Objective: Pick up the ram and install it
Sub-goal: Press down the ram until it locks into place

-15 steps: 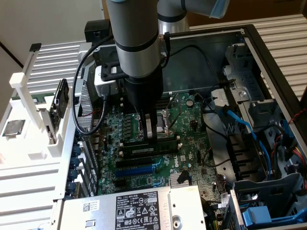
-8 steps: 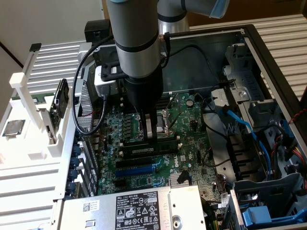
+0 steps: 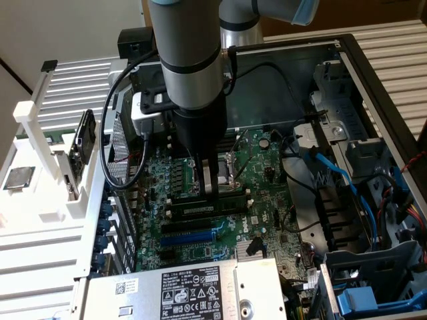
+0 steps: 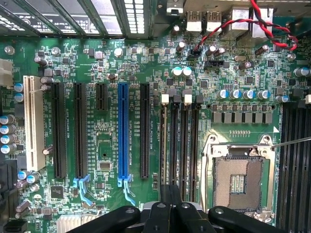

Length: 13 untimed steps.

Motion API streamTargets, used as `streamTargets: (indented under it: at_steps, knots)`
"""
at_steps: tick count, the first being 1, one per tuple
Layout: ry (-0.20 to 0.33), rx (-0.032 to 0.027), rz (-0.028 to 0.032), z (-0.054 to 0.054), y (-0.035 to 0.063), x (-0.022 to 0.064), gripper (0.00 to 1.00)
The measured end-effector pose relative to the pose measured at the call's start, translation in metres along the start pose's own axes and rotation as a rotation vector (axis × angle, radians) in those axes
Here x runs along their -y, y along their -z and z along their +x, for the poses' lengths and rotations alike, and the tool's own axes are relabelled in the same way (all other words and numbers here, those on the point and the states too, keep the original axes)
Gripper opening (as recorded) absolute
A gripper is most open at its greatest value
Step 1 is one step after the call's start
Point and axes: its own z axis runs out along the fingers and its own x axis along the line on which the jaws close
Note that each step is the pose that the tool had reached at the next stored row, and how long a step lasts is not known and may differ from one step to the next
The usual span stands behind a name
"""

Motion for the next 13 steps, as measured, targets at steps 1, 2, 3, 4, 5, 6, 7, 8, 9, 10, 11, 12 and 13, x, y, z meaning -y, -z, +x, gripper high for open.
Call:
streamTargets:
  at_steps: [1, 2, 3, 4, 5, 6, 7, 8, 9, 10, 11, 12, 13]
  knots:
    - [0.0, 0.0, -0.0001, 0.0001, 0.0, 0.0, 0.1]
    - [0.0, 0.0, -0.0003, 0.0001, 0.0, 0.0, 0.1]
    - [0.0, -0.0004, -0.0005, 0.0002, -0.0004, -0.0001, 0.1]
    - [0.0, -0.0004, -0.0006, 0.0002, -0.0005, -0.0001, 0.1]
    - [0.0, -0.0003, -0.0006, 0.0002, -0.0007, -0.0001, 0.1]
    - [0.0, -0.0002, -0.0006, 0.0003, -0.0008, -0.0001, 0.1]
    - [0.0, 0.0, -0.0005, 0.0004, -0.001, -0.0001, 0.1]
    - [0.0, 0.0002, -0.0005, 0.0004, -0.0012, -0.0001, 0.1]
    - [0.0, 0.0002, -0.0006, 0.0005, -0.0013, -0.0001, 0.1]
    - [0.0, 0.0005, -0.0007, 0.0005, -0.0014, -0.0001, 0.1]
    - [0.0, 0.0007, -0.0008, 0.0005, -0.0015, -0.0001, 0.1]
    - [0.0, 0.0009, -0.0009, 0.0006, -0.0017, -0.0001, 0.1]
    - [0.0, 0.0011, -0.0009, 0.0006, -0.0018, -0.0001, 0.1]
